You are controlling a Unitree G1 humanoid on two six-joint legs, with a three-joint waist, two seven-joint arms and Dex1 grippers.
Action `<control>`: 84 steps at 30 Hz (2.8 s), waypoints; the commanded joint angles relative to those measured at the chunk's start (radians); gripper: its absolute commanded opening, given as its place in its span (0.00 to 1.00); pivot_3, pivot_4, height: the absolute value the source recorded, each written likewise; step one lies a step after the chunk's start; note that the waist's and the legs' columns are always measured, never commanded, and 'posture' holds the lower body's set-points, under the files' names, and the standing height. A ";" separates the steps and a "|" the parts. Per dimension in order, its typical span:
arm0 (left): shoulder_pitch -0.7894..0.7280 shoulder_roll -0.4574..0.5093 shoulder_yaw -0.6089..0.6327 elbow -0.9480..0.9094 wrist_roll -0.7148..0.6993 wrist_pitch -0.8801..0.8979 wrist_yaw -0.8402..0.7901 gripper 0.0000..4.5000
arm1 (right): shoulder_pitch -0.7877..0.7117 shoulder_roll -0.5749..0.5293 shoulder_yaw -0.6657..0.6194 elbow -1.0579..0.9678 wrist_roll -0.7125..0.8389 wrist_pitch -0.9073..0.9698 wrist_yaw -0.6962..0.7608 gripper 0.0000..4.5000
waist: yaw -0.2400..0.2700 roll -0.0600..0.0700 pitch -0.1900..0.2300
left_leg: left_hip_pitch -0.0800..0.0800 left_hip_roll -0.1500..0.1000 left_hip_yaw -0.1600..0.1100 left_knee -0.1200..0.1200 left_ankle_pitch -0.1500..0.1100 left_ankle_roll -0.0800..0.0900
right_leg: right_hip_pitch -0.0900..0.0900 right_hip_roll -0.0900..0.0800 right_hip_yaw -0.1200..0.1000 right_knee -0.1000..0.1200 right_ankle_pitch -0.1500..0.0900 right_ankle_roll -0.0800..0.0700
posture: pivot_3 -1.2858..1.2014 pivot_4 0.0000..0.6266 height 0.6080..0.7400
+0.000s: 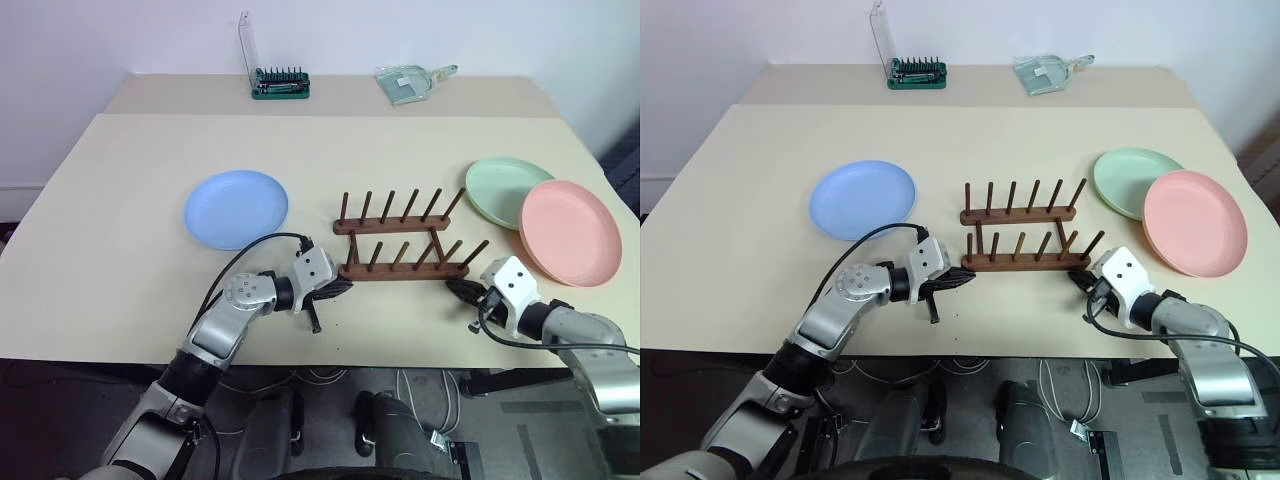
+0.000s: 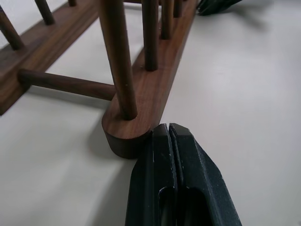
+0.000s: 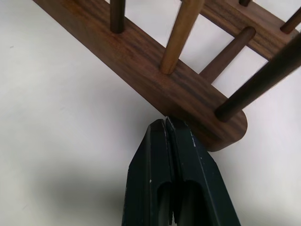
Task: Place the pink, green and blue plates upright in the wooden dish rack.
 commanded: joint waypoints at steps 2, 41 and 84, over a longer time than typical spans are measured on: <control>-0.027 -0.022 0.034 0.066 0.025 -0.026 0.070 0.00 | -0.069 0.012 0.023 0.027 -0.029 -0.010 -0.028 0.00 | 0.002 0.000 0.000 | 0.000 0.000 0.000 0.000 0.000 0.000 | 0.000 0.000 0.000 0.000 0.000 0.000 | 0.52 0.24 1.00; 0.078 0.133 0.142 -0.160 -0.213 -0.072 -0.197 0.00 | -0.044 -0.119 -0.171 0.149 -0.141 0.032 -0.196 0.98 | 0.002 0.000 0.000 | -0.003 0.000 0.002 -0.001 0.001 0.002 | -0.003 0.000 0.000 -0.001 0.001 0.000 | 0.52 0.24 1.00; 0.120 0.102 0.183 -0.210 -0.268 -0.089 -0.168 0.00 | -0.608 -0.068 -0.227 -0.051 0.706 0.473 0.010 0.01 | -0.015 0.001 0.002 | -0.004 -0.001 0.001 0.000 0.000 0.005 | -0.002 -0.001 0.000 -0.001 0.003 -0.004 | 0.52 0.24 1.00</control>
